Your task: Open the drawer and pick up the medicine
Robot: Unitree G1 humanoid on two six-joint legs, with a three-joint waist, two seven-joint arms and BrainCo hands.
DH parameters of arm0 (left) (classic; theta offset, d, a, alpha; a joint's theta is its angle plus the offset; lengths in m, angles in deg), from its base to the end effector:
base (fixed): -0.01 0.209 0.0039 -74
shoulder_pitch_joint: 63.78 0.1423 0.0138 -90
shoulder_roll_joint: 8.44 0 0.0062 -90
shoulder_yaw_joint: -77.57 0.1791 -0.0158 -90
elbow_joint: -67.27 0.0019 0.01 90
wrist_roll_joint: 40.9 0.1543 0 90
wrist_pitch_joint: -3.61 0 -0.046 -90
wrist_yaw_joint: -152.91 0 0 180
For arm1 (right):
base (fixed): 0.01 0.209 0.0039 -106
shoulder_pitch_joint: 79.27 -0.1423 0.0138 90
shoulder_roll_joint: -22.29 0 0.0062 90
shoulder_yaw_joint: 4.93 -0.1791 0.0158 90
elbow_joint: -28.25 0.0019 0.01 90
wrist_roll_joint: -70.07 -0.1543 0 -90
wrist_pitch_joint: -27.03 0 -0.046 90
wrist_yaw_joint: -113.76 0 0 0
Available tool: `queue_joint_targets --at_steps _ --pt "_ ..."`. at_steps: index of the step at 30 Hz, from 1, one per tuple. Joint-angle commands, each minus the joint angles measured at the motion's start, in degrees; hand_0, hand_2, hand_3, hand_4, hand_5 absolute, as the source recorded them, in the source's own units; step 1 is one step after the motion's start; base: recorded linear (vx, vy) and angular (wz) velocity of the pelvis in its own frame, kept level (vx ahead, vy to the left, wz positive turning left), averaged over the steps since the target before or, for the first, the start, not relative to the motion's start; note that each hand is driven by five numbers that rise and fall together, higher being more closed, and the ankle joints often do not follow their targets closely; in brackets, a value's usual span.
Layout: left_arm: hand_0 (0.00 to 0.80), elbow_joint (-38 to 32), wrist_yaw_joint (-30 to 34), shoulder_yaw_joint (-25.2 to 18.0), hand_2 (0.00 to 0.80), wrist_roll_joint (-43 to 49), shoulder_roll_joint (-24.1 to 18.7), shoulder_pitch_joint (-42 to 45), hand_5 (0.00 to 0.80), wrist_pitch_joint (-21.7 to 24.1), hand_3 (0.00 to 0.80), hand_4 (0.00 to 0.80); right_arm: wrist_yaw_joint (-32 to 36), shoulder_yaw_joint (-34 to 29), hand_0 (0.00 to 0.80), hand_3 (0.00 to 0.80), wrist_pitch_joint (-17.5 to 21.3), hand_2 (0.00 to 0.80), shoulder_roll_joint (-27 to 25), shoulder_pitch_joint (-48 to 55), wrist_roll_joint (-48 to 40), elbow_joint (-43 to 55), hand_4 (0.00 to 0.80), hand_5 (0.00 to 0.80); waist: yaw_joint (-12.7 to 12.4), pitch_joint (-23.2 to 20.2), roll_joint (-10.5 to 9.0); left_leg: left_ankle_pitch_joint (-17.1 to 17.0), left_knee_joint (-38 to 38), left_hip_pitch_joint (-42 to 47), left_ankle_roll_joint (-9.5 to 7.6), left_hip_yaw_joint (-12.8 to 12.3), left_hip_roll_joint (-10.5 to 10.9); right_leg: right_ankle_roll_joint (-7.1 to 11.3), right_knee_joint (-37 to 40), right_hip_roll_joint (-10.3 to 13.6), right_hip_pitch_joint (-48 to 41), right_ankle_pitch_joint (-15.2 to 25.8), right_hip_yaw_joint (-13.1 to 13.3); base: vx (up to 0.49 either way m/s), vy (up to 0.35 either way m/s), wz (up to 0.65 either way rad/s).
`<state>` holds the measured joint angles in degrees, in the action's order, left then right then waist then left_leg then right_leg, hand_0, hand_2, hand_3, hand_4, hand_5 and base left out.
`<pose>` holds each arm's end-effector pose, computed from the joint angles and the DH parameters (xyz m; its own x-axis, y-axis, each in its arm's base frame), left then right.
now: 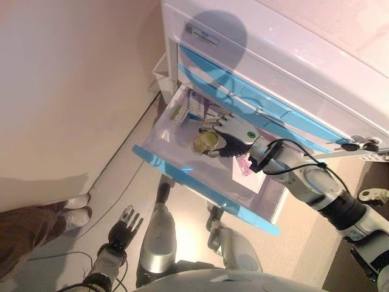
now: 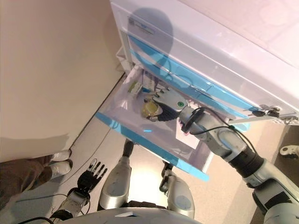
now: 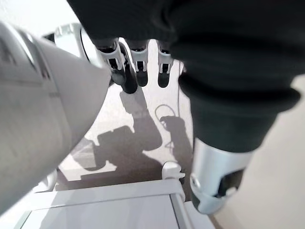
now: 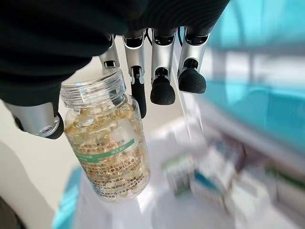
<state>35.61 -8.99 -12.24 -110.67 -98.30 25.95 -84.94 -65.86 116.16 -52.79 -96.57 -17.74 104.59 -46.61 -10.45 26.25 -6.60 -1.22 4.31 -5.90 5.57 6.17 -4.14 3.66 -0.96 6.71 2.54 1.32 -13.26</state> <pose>0.1184 0.2458 -0.1032 0.7567 0.0929 -0.6471 -0.5892 0.5258 -0.6135 0.2452 -0.1292 0.1714 0.6040 0.7694 0.2076 0.1417 0.1527 -0.9781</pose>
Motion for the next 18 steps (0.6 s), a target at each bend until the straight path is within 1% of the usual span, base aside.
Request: queue_joint_targets --at_steps 1,4,8,15,18 --pt "0.000 -0.12 -0.20 -0.03 0.000 1.06 1.66 4.84 0.000 1.13 0.000 0.000 3.04 -1.15 0.800 0.800 3.72 0.800 -2.71 1.80 -5.38 8.32 0.800 0.800 0.88 -6.20 -0.49 0.73 -1.62 -1.05 -3.55 -1.69 2.03 3.51 -2.75 1.10 0.98 1.08 2.10 0.032 0.026 -0.14" --pt "0.000 -0.72 -0.80 -0.64 0.000 1.51 2.51 5.99 0.000 1.01 0.000 0.000 6.99 -5.14 0.800 0.800 5.62 0.800 -3.96 3.23 -11.00 12.89 0.800 0.800 1.63 -7.71 -0.23 0.90 -1.96 -0.05 -3.53 -2.27 1.95 3.51 -2.51 1.19 0.34 0.88 2.73 0.056 0.044 -0.09" --pt "0.000 -0.71 -1.34 -1.31 0.000 1.79 3.31 6.91 0.000 0.91 0.000 0.000 11.50 -8.89 0.800 0.800 7.15 0.800 -4.57 4.38 -18.56 17.23 0.800 0.800 2.32 -9.33 0.09 0.89 -2.81 1.18 -3.46 -2.96 1.77 3.56 -2.21 1.30 -0.30 0.68 3.44 0.053 0.042 -0.11" --pt "0.000 1.72 -0.85 -2.66 0.000 2.03 4.21 8.25 0.000 0.75 0.000 0.000 19.60 -14.83 0.800 0.800 8.56 0.800 -4.65 5.36 -32.07 23.81 0.800 0.800 3.52 -12.44 0.33 1.20 -3.55 3.05 -3.21 -4.18 1.39 3.66 -1.78 1.50 -1.48 0.23 4.36 0.072 0.034 -0.11" --pt "0.000 2.53 -0.55 -3.27 0.000 2.37 4.36 8.85 0.000 0.53 0.000 0.000 21.53 -16.87 0.800 0.800 8.69 0.800 -4.74 5.31 -35.60 24.97 0.800 0.800 3.79 -13.61 0.34 1.44 -3.92 3.82 -3.12 -4.45 1.33 3.66 -1.51 1.44 -2.01 0.05 4.64 0.078 0.019 -0.06"
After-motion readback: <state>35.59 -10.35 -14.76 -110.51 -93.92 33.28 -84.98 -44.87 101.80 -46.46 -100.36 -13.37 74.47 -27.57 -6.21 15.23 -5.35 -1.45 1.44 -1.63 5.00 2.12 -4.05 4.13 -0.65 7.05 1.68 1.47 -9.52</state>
